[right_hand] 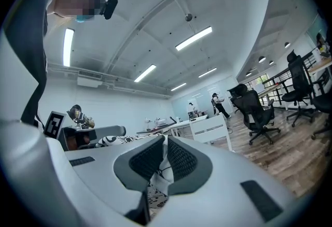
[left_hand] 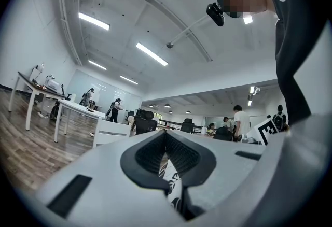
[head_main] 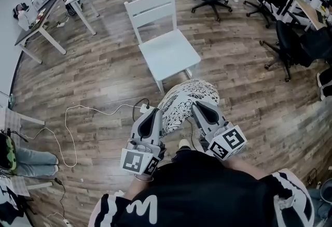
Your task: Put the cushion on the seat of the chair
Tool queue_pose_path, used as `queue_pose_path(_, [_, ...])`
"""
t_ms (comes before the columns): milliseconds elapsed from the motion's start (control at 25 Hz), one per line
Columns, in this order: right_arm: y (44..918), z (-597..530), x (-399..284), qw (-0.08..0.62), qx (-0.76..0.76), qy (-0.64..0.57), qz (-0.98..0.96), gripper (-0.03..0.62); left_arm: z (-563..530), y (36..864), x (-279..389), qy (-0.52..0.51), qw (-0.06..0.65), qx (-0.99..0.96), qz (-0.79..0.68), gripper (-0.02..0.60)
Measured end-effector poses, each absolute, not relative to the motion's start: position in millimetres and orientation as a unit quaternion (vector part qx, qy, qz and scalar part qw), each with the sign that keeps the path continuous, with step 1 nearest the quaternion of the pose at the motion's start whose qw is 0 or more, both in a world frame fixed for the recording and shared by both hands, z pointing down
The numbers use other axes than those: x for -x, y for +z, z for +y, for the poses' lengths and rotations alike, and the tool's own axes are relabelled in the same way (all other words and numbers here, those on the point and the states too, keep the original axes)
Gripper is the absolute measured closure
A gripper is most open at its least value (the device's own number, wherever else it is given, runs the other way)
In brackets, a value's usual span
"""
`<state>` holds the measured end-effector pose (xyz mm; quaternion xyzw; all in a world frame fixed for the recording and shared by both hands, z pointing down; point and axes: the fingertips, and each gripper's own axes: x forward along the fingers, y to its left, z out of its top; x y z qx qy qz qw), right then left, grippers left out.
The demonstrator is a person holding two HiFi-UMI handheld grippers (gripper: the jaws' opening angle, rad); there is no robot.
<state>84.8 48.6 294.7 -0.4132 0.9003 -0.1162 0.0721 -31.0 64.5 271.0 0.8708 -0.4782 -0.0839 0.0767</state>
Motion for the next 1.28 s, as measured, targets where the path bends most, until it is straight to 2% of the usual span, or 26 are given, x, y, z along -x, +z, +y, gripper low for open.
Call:
queue_pose_path(480, [307, 7, -103, 0.078, 0.406, -0.144, 0.899, 0.559, 30, 282, 12, -0.062, 0.086, -0.865, -0.490, 0.575])
queue_pose_path(1280, [317, -37, -96, 0.072, 0.414, -0.148, 0.895, 0.559, -13, 290, 22, -0.068, 0.091, -0.867, -0.485, 0.575])
